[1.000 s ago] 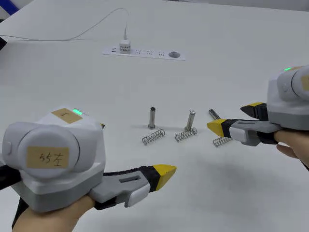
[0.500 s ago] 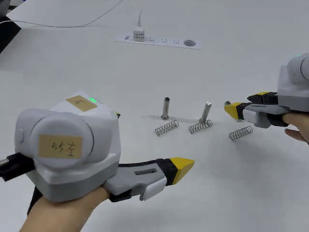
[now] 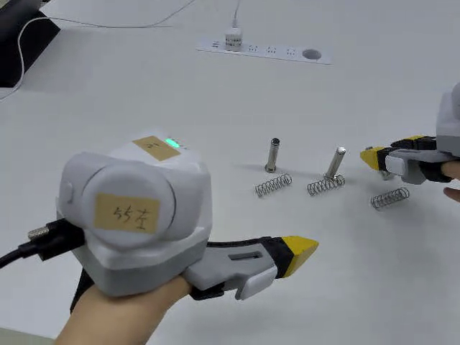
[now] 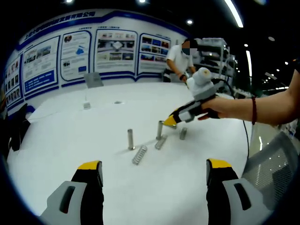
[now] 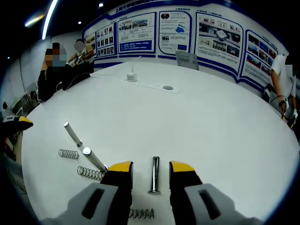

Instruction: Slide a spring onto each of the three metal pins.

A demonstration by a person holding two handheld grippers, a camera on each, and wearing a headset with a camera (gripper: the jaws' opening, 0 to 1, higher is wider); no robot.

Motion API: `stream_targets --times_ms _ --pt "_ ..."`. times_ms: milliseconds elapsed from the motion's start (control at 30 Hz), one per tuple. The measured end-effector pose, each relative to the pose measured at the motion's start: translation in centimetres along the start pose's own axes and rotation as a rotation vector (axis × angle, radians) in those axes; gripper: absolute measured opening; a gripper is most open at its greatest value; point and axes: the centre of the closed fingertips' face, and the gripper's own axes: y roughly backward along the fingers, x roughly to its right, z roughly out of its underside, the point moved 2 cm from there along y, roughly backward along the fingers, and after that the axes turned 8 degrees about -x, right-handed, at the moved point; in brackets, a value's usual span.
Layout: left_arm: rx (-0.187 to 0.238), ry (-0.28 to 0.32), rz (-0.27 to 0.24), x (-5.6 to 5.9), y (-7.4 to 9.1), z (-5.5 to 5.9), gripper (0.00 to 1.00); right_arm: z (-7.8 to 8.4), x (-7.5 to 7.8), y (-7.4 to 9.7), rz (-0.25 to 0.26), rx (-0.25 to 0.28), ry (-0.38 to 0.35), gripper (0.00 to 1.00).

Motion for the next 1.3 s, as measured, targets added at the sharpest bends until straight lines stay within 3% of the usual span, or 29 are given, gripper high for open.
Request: stream_targets --times_ms 467,867,1067,1133,1300 --pt "-0.003 0.002 -0.005 -0.1 0.1 0.1 0.92 -0.1 0.1 -1.9 0.015 -0.032 0.025 0.21" --pt "-0.004 -0.001 0.002 0.0 0.0 0.1 0.91 0.1 0.6 -2.2 0.032 -0.05 0.021 0.12" --pt "-0.002 -0.003 0.001 -0.1 0.1 0.0 0.91 0.3 0.7 -2.4 0.029 -0.058 -0.021 0.09" --pt "-0.002 -0.007 -0.001 -0.1 0.1 0.0 0.91 0.3 0.9 -2.5 0.018 -0.053 -0.086 0.09" --pt "0.001 -0.012 -0.012 -0.3 0.2 -0.1 0.9 0.0 1.1 -1.8 -0.024 -0.02 -0.152 0.09"
